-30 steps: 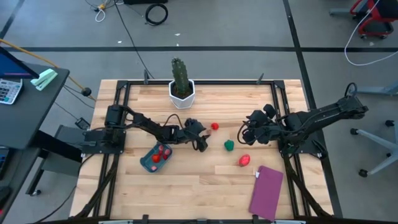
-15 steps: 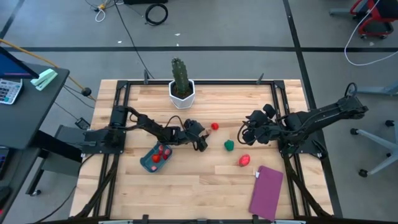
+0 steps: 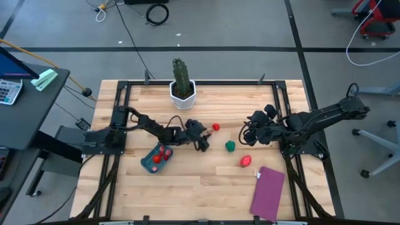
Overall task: Pick and placing Produce into tupperware
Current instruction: Put the pink peach into the blue bin
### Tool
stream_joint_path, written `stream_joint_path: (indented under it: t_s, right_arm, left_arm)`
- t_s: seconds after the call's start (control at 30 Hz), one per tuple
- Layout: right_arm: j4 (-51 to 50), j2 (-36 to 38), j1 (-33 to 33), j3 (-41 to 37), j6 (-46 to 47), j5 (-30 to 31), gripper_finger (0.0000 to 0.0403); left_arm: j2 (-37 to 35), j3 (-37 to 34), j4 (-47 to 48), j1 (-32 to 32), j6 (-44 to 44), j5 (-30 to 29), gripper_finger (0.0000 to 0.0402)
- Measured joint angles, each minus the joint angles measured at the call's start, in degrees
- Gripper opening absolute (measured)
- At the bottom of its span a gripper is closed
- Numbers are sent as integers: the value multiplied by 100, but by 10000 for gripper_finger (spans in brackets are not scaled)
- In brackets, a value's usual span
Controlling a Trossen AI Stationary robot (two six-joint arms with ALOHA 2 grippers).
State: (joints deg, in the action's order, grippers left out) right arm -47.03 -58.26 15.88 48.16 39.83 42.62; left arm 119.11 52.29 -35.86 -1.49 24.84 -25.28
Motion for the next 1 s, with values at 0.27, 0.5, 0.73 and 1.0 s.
stream_joint_path:
  t_s: [0.27, 0.5, 0.73, 1.0]
  right_arm:
    - [-2, 0, 0, 0, -17, 0, 126]
    - [0, 0, 0, 0, -96, 1, 126]
    - [0, 0, 0, 0, -103, 1, 126]
    - [0, 0, 0, 0, -103, 1, 126]
  left_arm:
    - [0, 33, -53, 144, -22, -2, 197]
    - [0, 33, -53, 135, -36, 2, 186]
    - [0, 34, -42, 137, -37, -2, 126]
    - [0, 37, -42, 128, -35, 0, 45]
